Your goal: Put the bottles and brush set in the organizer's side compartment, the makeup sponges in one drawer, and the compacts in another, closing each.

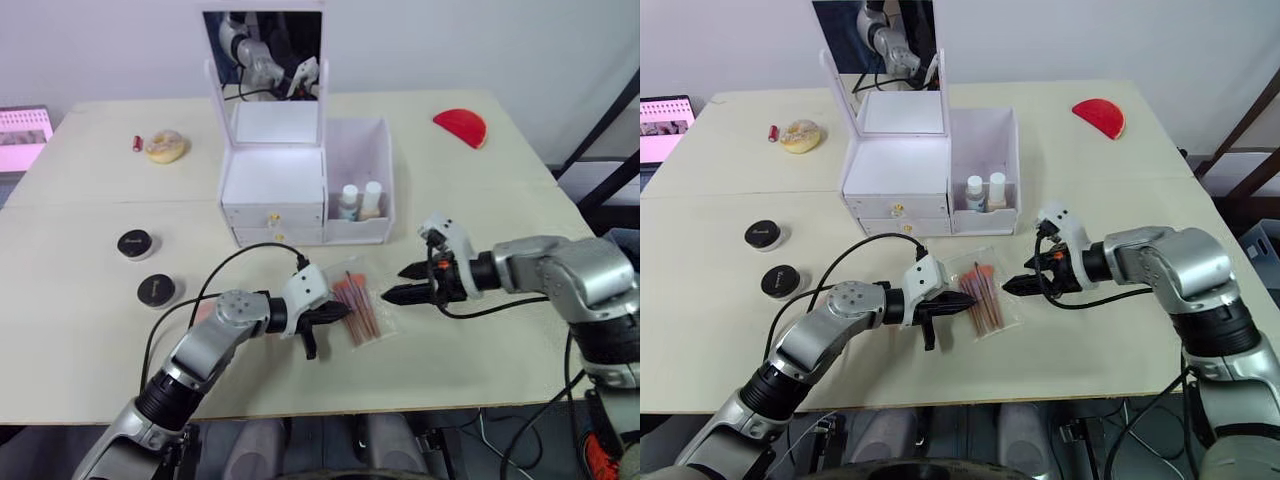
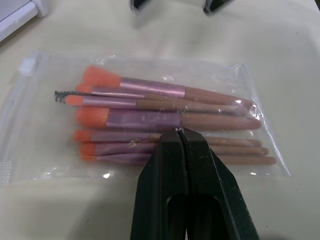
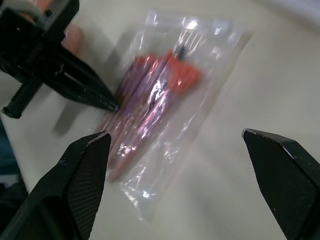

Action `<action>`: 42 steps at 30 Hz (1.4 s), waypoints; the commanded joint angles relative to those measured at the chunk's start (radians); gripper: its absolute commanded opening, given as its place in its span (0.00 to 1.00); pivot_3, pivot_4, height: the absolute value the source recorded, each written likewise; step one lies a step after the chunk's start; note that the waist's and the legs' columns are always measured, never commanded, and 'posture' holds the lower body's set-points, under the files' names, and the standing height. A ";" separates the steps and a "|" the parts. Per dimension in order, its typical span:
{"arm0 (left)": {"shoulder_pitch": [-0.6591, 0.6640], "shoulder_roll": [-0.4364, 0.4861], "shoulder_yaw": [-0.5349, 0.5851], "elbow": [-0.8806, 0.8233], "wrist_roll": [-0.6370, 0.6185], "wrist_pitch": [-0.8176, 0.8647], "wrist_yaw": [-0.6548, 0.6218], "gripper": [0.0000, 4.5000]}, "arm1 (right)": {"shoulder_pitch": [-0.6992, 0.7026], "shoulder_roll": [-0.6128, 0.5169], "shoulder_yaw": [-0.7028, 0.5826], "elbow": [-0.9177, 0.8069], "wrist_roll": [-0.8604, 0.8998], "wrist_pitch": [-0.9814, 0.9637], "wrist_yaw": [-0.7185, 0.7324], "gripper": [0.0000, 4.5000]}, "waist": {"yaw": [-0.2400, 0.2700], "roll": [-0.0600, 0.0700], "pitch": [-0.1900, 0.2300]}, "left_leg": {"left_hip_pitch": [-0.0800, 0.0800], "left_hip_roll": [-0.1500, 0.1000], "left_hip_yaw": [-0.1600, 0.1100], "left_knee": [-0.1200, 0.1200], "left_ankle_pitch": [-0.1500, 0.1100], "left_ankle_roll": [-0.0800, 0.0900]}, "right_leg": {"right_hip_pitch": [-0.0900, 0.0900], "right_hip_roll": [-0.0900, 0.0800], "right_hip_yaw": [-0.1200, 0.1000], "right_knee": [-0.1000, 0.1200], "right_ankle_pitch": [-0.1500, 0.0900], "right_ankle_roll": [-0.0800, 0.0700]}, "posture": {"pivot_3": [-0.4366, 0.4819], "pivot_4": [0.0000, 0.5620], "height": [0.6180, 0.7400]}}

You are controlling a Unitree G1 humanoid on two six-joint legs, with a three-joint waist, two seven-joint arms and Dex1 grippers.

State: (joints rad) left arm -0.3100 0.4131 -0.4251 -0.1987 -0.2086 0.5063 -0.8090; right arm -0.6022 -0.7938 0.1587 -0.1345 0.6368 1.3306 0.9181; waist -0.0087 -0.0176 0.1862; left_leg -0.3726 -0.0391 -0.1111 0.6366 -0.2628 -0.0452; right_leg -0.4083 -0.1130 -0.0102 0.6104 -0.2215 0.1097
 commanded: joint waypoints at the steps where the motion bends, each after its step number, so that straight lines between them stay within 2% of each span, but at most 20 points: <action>1: 0.006 0.011 -0.008 0.014 0.022 0.007 -0.006 0.00 | -0.041 0.025 0.012 0.056 0.025 0.072 0.003 1.00 | 0.000 0.000 0.000 | 0.000 0.000 0.000 0.000 0.000 0.000 | 0.000 0.000 0.000 0.000 0.000 0.000 | 0.48 0.27 1.00; 5: 0.009 0.017 0.000 0.010 0.023 0.004 -0.008 0.00 | -0.086 0.087 0.015 0.151 0.064 0.190 0.008 1.00 | -0.004 0.000 0.000 | 0.000 0.000 0.000 0.000 0.000 0.000 | 0.000 0.000 0.000 0.000 0.001 0.003 | 0.48 0.27 1.00; 10: 0.014 0.018 -0.002 0.001 0.017 0.008 -0.015 0.00 | -0.137 0.189 -0.004 0.250 0.060 0.231 -0.028 1.00 | -0.007 0.000 -0.001 | 0.001 0.000 0.000 0.000 0.000 0.000 | 0.000 0.001 0.000 0.002 0.002 0.003 | 0.48 0.27 1.00; 21: 0.014 0.028 0.003 -0.002 0.018 0.005 -0.028 0.00 | -0.213 0.208 0.040 0.365 0.030 0.180 -0.007 1.00 | -0.006 0.000 -0.001 | 0.001 0.000 -0.001 0.000 0.000 0.000 | 0.000 0.001 0.000 0.002 0.001 0.004 | 0.48 0.27 1.00; 25: 0.016 0.031 0.005 -0.004 0.017 0.007 -0.030 0.00 | -0.218 0.203 0.063 0.380 0.020 0.158 0.005 0.72 | -0.006 0.000 -0.001 | 0.001 0.000 -0.001 0.001 0.000 0.000 | 0.000 0.001 0.000 0.002 0.001 0.005 | 0.48 0.27 1.00; 27: 0.016 0.030 0.006 -0.004 0.016 0.009 -0.030 0.00 | -0.220 0.206 0.064 0.385 0.016 0.149 0.006 0.47 | -0.006 0.000 -0.001 | 0.000 0.000 -0.001 0.000 0.000 0.000 | -0.001 0.001 0.000 0.002 0.002 0.004 | 0.48 0.27 1.00; 31: 0.019 0.030 0.008 -0.006 0.016 0.010 -0.029 0.00 | -0.223 0.212 0.059 0.393 0.016 0.144 0.008 0.02 | -0.006 0.000 -0.001 | 0.000 0.000 -0.001 0.000 0.000 0.000 | -0.001 0.001 0.000 0.002 0.002 0.004 | 0.48 0.27 1.00; 40: 0.022 0.032 0.022 -0.011 0.017 0.002 -0.019 0.00 | -0.219 0.205 0.039 0.381 0.033 0.156 0.020 0.01 | -0.006 0.000 -0.001 | 0.000 0.000 -0.001 0.000 0.000 0.000 | -0.001 0.001 0.000 0.002 0.001 0.004 | 0.48 0.27 1.00; 42: 0.021 0.033 0.040 -0.027 -0.006 0.013 -0.025 0.12 | -0.219 0.203 0.023 0.378 0.041 0.161 0.023 0.00 | -0.006 0.000 -0.001 | 0.000 0.000 -0.001 0.000 0.000 0.000 | -0.001 0.001 0.000 0.002 0.002 0.004 | 0.48 0.27 1.00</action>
State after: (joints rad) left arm -0.2997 0.4332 -0.4071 -0.2122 -0.2082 0.5006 -0.8348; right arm -0.8013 -0.5829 0.2222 0.2678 0.6524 1.4887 0.9264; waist -0.0149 -0.0174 0.1848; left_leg -0.3725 -0.0388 -0.1117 0.6364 -0.2628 -0.0452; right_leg -0.4095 -0.1118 -0.0102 0.6121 -0.2197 0.1134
